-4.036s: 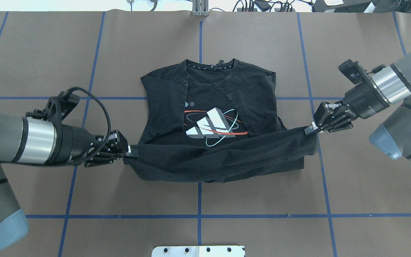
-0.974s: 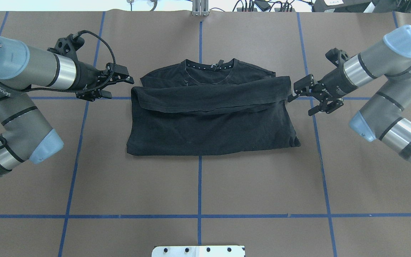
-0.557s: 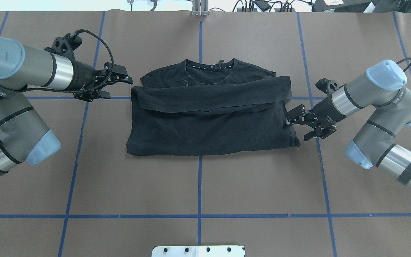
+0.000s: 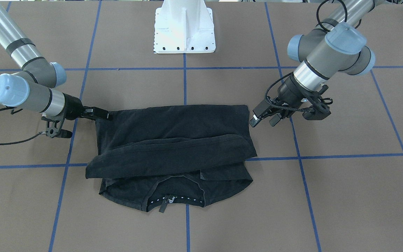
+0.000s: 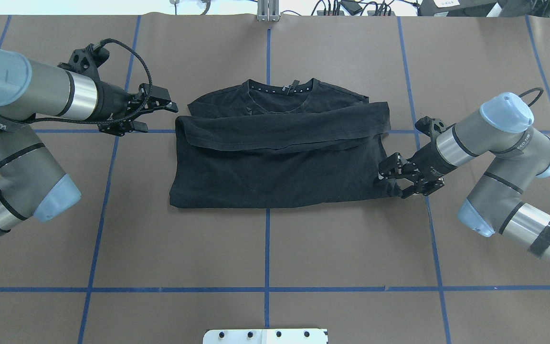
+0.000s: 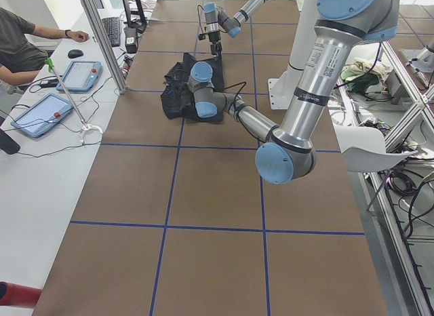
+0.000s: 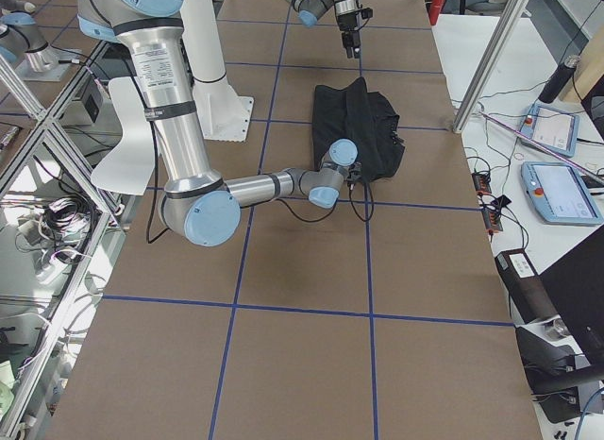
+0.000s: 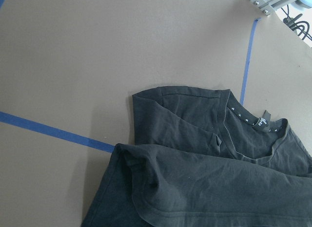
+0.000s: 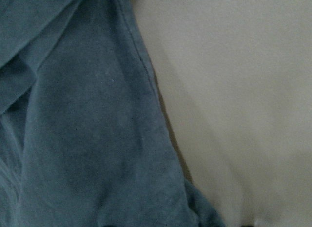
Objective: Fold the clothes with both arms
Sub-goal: 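Lower the right gripper to the folded shirt's side edge while left holds, then grasp the shirt's side edge with the right gripper and lift it over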
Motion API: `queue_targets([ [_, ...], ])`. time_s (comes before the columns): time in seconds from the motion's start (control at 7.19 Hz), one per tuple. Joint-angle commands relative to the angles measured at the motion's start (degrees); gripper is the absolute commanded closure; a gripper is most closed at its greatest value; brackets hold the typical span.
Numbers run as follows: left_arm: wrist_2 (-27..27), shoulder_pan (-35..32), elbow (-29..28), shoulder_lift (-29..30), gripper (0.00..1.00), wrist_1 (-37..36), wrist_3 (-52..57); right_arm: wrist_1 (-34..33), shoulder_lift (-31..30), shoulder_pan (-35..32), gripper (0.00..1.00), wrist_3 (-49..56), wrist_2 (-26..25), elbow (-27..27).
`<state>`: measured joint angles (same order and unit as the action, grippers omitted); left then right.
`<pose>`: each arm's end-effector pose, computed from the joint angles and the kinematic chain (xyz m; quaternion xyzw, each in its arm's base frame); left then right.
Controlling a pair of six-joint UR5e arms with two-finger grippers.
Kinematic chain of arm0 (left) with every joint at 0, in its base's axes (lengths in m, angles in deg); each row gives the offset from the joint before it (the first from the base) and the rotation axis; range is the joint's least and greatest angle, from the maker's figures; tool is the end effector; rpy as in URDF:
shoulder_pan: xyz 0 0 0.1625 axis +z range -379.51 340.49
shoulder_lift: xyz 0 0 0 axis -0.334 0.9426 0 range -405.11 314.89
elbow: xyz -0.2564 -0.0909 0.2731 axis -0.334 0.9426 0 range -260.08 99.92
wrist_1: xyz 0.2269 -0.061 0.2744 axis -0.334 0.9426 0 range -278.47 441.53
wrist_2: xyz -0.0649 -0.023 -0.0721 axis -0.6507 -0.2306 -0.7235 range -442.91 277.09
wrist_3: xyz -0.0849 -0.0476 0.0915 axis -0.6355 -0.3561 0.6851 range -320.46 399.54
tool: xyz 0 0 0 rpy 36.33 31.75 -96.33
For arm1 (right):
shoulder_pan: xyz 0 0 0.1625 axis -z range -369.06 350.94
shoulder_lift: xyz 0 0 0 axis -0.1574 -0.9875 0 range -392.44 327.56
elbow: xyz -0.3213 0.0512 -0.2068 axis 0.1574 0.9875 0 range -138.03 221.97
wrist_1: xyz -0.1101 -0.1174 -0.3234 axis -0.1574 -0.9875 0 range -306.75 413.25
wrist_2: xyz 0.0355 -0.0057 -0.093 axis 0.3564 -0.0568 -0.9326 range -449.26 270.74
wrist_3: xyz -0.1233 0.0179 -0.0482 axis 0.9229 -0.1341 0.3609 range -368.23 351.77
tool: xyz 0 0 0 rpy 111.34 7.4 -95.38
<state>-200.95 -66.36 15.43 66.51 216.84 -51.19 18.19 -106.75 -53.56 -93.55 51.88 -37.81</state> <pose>0.3475 -0.4738 0.3082 0.0447 0.6040 -0.1848 0.7740 -0.3793 -0.4139 0.4564 -0.1504 -0.5678 0.0614 0.8070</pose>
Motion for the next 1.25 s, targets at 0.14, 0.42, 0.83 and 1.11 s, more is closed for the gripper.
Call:
queue_targets([
  [0.14, 0.09, 0.0, 0.04, -0.09, 0.0, 0.04, -0.07, -0.01, -0.31, 0.29, 1.0, -0.2, 1.32, -1.07],
  [0.42, 0.26, 0.0, 0.04, -0.7, 0.0, 0.04, -0.07, -0.01, -2.67, 0.55, 1.0, -0.28, 4.74, -6.58],
  [0.83, 0.27, -0.09, 0.04, -0.79, 0.0, 0.04, -0.07, 0.6, -3.76, 13.51, 1.0, -15.06, 6.07, -18.26],
  [1.11, 0.27, 0.0, 0.04, -1.23, 0.0, 0.04, -0.07, 0.35, 4.83, 21.8, 1.0, -28.71, 5.81, -20.77],
])
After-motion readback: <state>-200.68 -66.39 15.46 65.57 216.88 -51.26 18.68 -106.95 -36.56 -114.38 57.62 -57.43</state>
